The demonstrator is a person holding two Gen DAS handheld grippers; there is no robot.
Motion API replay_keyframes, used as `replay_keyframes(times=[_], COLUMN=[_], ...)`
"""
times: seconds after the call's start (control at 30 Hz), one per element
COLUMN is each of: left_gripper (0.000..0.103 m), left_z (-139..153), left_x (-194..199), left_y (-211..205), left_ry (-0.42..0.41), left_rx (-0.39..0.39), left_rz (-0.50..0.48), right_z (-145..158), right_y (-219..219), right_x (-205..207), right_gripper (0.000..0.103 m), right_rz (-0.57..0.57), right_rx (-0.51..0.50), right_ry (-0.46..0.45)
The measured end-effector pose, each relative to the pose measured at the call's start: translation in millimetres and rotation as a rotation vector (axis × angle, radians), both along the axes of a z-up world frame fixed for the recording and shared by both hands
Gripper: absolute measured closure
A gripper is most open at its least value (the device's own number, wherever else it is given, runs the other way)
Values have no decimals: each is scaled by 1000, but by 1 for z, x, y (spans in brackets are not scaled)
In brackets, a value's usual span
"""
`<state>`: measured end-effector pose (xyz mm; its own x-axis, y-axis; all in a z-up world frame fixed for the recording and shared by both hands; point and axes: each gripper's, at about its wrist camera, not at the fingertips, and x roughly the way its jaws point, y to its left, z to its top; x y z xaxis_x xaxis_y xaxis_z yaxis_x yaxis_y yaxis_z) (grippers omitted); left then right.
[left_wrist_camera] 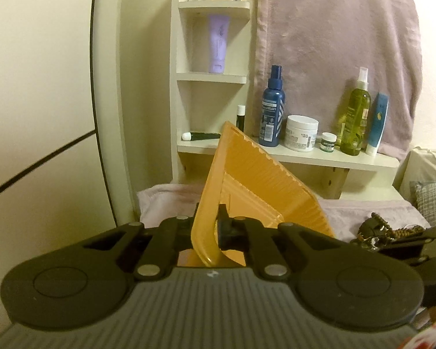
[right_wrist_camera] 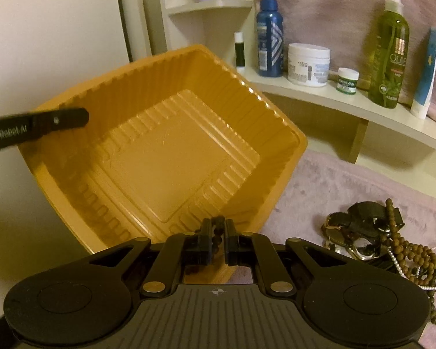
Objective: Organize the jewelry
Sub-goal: 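Carry the bead bracelet into the orange tray and open the right gripper, then grasp the black watch strap in the pile with the right gripper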
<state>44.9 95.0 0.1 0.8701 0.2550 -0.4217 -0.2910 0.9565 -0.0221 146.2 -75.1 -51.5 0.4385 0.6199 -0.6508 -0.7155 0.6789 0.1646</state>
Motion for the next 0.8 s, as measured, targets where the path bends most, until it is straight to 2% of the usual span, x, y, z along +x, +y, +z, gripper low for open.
replay_keyframes(times=[0.03,0.07,0.13,0.23,0.47,0.8], left_gripper=[97,97,97,97,97,97], left_z=[0,0,-1,-1,-3,-4], left_x=[0,0,0,0,-1,0], left_y=[1,1,1,1,1,1], left_ry=[0,1,3,4,9,13], left_rx=[-3,-1,9,11,21,20], left_rz=[-1,-1,-2,-2,-8,-9], right_z=[2,5,13,24,36,24], right_y=[-1,-3,-10,-24,-87,-185], right_x=[0,0,-2,-1,7,17], right_gripper=[87,74,57,55,55,55], right_rz=[-4,-13,-39,-85,-295,-559], right_rx=[15,30,61,98,108,5], right_ry=[2,0,-19,-40,-44,-38])
